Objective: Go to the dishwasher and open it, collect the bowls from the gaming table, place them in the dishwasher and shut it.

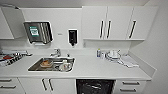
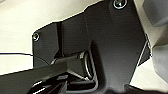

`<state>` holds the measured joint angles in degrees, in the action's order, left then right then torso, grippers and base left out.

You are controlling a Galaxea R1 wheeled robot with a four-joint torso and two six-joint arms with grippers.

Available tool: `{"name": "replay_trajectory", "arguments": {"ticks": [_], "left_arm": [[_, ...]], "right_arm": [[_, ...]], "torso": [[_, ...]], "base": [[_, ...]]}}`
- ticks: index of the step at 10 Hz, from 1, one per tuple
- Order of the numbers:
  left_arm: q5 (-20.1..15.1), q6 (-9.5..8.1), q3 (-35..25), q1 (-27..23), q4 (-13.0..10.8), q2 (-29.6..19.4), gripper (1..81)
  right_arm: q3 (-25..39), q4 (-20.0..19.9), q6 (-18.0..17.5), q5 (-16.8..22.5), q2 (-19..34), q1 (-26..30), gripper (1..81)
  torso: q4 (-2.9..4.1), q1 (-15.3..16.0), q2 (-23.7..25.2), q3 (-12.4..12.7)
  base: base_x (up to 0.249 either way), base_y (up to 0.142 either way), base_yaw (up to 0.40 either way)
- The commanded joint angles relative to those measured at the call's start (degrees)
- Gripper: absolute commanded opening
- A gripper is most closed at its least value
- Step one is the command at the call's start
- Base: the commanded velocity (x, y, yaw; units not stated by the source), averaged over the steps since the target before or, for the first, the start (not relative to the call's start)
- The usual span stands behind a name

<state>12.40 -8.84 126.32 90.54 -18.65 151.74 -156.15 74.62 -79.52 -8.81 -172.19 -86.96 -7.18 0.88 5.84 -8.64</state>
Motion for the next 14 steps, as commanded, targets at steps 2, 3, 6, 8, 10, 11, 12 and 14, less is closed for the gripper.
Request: {"name": "replay_trajectory", "arguments": {"ticks": [2, 3, 6, 8, 10, 11, 12, 14], "left_arm": [[-2.2, 0.31, -0.46, -1.81, -0.51, -1.17, 81.1], [-2.2, 0.23, -0.46, -1.81, -0.33, -0.99, 81.1], [-2.11, -0.04, 4.46, -1.81, 0.11, 1.73, 81.1], [-1.94, -0.21, 9.81, -1.81, 0.46, 4.8, 81.1], [-2.11, -0.21, 14.39, -1.81, 0.55, 8.05, 81.1], [-2.2, -0.21, 15.8, -1.81, 0.55, 8.68, 81.1], [-2.2, -0.21, 16.24, -1.9, 0.63, 8.68, 81.1], [-2.2, -0.3, 16.24, -1.9, 1.5, 8.5, 81.1]], "right_arm": [[0.15, 0.44, -0.11, 1.87, 0.07, 2.7, 81.1], [0.15, 0.44, -0.11, 1.87, 0.07, 2.7, 81.1], [0.15, -0.26, -0.64, 1.96, -0.28, 2.7, 81.1], [0.15, 0.08, -0.46, 1.96, -0.72, 2.53, 81.1], [0.15, -0.43, -0.55, 1.96, -1.07, 1.3, 81.1], [-0.02, -1.48, -0.29, 1.69, -1.34, -0.28, 81.1], [-0.11, -4.52, 0.06, 1.61, -1.43, -0.9, 81.1], [-0.37, -19.43, 14.66, 2.13, -1.77, -1.08, 81.1]], "torso": [[0.0, -0.09, -0.5, -0.05], [0.0, -0.29, -1.05, -0.05], [0.0, -0.35, -0.92, -0.05], [0.0, -0.37, -0.92, -0.07], [0.0, -0.37, -0.92, -0.07], [0.0, -0.37, -0.92, -0.07], [0.0, -0.37, -0.92, -0.07], [0.0, -0.37, -0.92, -0.07]], "base": [[0.0, 0.0, 0.0], [0.0, 0.0, 0.0], [0.0, 0.0, 0.0], [0.0, 0.0, 0.0], [0.0, 0.0, 0.0], [0.0, 0.0, 0.0], [0.0, 0.0, 0.0], [0.0, 0.0, 0.0]]}}
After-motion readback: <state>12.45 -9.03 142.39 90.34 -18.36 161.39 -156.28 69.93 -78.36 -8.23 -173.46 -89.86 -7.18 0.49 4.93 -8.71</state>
